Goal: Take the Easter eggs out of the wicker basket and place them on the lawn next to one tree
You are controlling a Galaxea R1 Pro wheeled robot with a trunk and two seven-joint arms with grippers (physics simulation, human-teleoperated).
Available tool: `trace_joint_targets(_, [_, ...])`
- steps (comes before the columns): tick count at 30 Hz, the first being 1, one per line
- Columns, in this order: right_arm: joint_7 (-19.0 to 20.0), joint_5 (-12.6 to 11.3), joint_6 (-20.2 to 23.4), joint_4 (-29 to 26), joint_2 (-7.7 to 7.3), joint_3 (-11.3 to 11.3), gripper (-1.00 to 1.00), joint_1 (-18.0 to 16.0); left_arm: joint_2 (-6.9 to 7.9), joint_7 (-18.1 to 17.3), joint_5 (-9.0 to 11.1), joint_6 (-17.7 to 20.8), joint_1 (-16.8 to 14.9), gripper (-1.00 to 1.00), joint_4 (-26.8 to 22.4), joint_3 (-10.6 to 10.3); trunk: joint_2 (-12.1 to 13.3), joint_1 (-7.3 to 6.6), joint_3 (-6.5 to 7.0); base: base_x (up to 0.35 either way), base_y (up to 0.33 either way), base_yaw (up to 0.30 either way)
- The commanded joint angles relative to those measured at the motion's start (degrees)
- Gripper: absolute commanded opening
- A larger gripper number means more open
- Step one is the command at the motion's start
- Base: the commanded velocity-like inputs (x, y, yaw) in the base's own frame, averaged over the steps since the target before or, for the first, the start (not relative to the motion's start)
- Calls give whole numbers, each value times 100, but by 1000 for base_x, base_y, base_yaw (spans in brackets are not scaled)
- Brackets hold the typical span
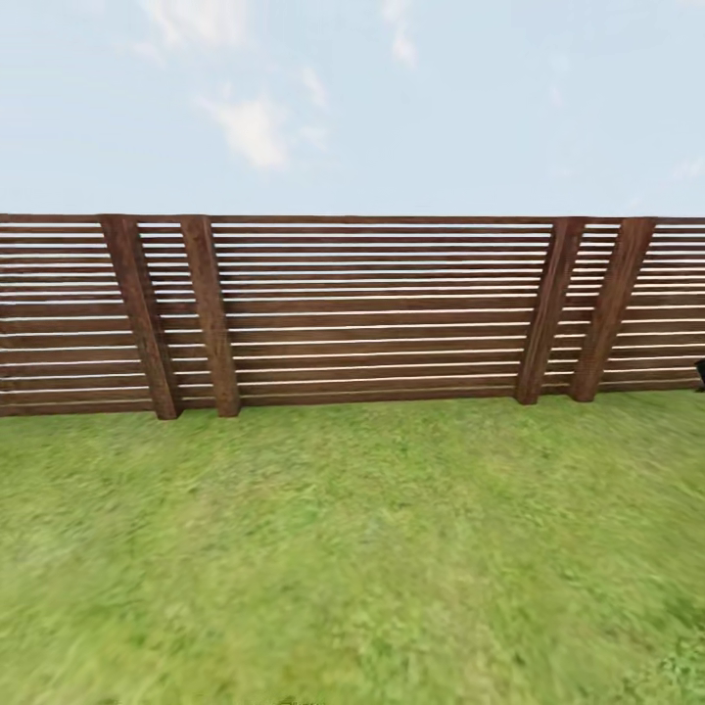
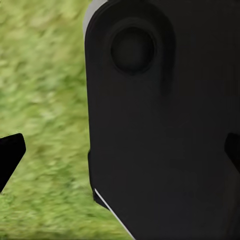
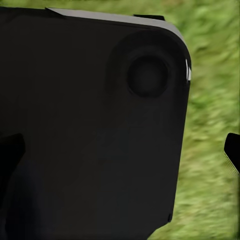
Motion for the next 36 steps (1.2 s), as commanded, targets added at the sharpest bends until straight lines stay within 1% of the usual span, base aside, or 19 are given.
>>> trace_joint_targets(1, [-1,11,-15,1,0,10,100,-1,0,6,-3,-1,-2,100,1,0,-3,0,-6,0,0,293])
trace_joint_targets(36, [2,11,-15,25,0,13,100,-1,1,6,-3,-1,2,100,1,0,-3,0,-6,0,0,291])
